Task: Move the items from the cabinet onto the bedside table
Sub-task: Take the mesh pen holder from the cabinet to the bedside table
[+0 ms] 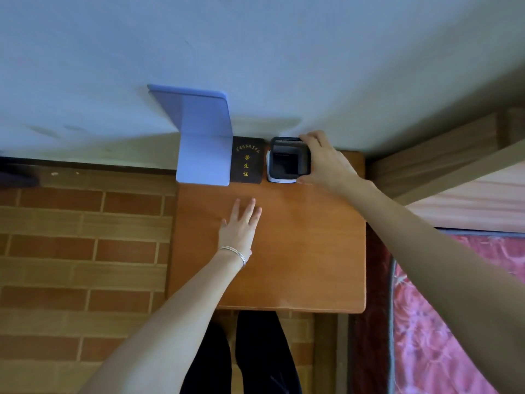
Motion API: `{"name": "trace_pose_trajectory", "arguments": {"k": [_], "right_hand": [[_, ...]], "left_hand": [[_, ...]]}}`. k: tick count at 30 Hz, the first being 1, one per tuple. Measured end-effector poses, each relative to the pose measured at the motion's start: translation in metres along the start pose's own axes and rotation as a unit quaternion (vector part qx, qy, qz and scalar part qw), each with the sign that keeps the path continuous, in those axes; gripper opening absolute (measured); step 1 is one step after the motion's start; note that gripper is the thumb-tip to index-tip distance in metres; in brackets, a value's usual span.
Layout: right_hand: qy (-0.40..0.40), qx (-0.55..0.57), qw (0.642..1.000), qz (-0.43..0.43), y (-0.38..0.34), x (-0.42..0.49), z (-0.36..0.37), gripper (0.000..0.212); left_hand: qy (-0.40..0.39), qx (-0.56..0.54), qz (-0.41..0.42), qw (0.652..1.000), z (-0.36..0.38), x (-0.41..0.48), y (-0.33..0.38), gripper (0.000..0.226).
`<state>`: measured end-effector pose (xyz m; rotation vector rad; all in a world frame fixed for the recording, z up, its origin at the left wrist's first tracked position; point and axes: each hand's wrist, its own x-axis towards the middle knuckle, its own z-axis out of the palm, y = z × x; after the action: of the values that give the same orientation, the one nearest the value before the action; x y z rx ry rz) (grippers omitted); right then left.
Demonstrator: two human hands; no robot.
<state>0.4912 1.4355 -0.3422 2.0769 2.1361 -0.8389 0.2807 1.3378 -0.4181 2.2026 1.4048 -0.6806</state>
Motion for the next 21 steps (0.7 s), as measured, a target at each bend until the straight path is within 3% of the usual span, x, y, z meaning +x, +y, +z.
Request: {"name": "trace_pose_trajectory", "arguments": {"k": [8, 16, 21], "right_hand": [[0.049, 0.041, 0.998, 0.003, -0.003, 0.008, 0.013, 0.080], [0.077, -0.026, 0.996, 0.041, -0.010, 0.010, 0.015, 0.072], [0.113, -0.003, 0.991, 0.066, -0.018, 0.008, 0.026, 0.067]], "left_hand": [[0.019, -0.016, -0.015, 1.000, 0.004, 0.003, 0.002, 0.101], [0.026, -0.021, -0.019, 0.999, 0.006, 0.002, 0.002, 0.097], [0.023, -0.024, -0.020, 0.999, 0.007, 0.003, 0.002, 0.098]]}}
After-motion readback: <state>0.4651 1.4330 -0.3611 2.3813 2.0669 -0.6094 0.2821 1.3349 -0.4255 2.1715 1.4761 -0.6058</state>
